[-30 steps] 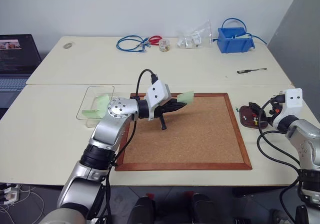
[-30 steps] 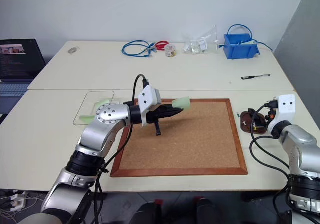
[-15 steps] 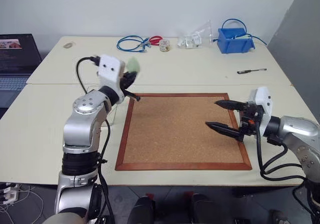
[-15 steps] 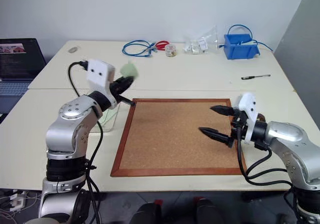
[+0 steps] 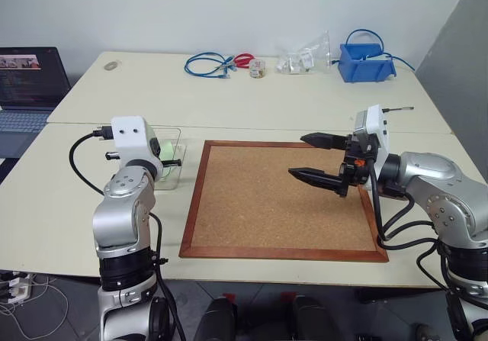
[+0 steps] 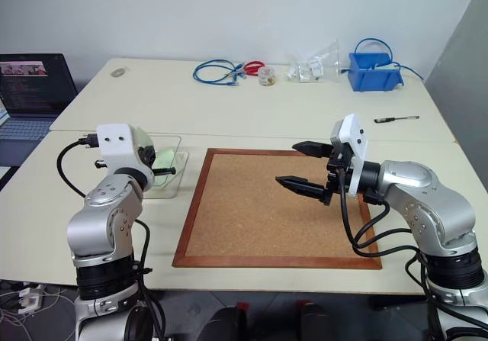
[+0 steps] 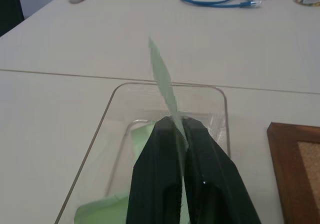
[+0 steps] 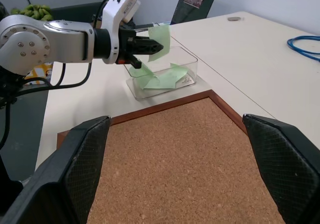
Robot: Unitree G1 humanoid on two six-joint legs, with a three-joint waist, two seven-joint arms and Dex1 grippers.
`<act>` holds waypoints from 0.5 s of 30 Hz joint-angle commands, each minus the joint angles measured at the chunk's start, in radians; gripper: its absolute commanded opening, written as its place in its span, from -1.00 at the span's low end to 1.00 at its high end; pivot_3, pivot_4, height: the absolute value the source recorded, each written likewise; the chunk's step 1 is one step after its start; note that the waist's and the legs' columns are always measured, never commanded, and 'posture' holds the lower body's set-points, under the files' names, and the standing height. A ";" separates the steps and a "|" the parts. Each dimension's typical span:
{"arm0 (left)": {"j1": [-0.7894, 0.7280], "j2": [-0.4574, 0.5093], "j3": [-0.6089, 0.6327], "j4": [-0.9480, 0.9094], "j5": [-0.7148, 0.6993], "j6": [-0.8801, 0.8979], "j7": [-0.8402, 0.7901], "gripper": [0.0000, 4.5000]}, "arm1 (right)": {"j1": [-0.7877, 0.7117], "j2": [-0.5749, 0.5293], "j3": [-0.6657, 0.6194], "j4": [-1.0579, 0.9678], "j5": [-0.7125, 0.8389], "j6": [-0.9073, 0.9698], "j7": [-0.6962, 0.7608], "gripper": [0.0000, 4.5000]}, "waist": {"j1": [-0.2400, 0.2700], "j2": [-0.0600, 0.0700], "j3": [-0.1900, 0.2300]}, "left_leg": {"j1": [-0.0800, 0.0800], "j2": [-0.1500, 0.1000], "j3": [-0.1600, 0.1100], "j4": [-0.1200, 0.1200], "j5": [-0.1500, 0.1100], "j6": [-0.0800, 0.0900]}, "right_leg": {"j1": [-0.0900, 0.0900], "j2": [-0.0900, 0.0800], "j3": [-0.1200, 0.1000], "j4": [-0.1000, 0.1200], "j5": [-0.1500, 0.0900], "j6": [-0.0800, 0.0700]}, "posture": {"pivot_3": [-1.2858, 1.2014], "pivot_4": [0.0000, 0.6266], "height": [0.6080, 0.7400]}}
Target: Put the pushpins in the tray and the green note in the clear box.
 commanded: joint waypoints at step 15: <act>-0.019 0.057 -0.007 -0.055 -0.041 -0.029 -0.031 0.74 | 0.033 0.009 -0.033 -0.038 -0.011 -0.003 -0.073 1.00 | -0.001 0.000 0.000 | 0.000 0.000 0.000 0.000 0.000 0.000 | 0.000 0.000 0.000 0.000 0.000 0.000 | 0.03 -0.52 1.00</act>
